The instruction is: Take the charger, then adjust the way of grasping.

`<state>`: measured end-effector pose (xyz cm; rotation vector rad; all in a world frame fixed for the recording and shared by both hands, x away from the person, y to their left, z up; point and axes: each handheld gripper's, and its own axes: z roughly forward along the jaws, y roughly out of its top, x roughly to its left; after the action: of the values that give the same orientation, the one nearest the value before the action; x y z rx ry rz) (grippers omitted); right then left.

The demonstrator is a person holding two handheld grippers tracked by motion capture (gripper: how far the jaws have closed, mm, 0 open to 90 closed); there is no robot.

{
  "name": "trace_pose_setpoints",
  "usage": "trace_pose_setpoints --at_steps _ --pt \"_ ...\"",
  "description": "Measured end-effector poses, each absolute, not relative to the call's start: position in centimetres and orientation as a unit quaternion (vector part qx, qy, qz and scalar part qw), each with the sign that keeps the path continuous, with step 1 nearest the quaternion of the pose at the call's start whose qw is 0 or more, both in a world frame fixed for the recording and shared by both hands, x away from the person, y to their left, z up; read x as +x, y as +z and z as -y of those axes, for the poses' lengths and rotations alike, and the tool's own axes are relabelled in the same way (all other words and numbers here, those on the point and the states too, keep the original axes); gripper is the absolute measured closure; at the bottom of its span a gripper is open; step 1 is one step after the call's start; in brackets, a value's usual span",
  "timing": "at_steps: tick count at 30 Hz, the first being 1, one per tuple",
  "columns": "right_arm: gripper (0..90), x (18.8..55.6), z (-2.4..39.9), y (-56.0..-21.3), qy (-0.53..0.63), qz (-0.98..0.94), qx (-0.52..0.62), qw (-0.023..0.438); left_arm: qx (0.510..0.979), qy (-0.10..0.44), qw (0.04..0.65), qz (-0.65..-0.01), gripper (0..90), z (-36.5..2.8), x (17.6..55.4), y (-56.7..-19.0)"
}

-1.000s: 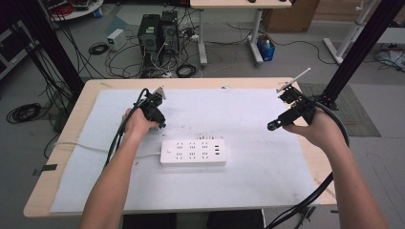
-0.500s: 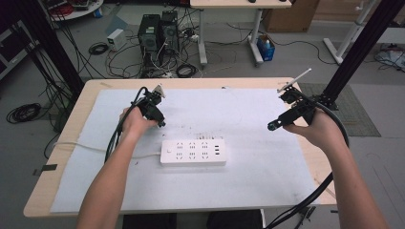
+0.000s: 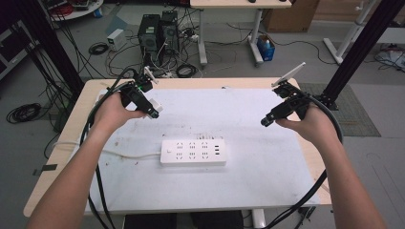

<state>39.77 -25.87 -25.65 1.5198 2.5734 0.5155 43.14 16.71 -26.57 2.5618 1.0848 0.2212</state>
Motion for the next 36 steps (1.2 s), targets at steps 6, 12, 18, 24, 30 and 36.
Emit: trace_pose_setpoints --at_steps 6,12,18,24,30,36 --pt "18.0 39.9 25.6 -25.2 0.173 -0.845 0.504 0.043 0.905 0.086 0.182 -0.374 42.5 -17.0 42.1 -25.3" --pt "18.0 39.7 24.9 -24.5 0.203 -0.833 0.514 0.009 0.912 0.084 0.258 -0.307 42.5 -16.4 40.7 -24.9" --pt "18.2 39.4 23.2 -24.3 0.244 -0.818 0.520 -0.032 0.919 0.083 0.320 -0.214 42.5 -13.2 39.4 -25.9" --pt "23.8 39.4 21.1 -24.7 0.296 -0.799 0.514 -0.100 0.918 0.075 0.366 -0.134 42.5 -10.2 38.7 -26.6" --pt "26.0 39.4 19.6 -25.2 0.343 -0.771 0.511 -0.162 0.912 0.070 0.395 -0.090 42.5 -7.7 38.5 -27.2" --pt "26.4 39.8 18.1 -25.8 0.365 -0.749 0.514 -0.203 0.908 0.085 0.406 -0.057 42.5 -5.7 37.9 -27.4"
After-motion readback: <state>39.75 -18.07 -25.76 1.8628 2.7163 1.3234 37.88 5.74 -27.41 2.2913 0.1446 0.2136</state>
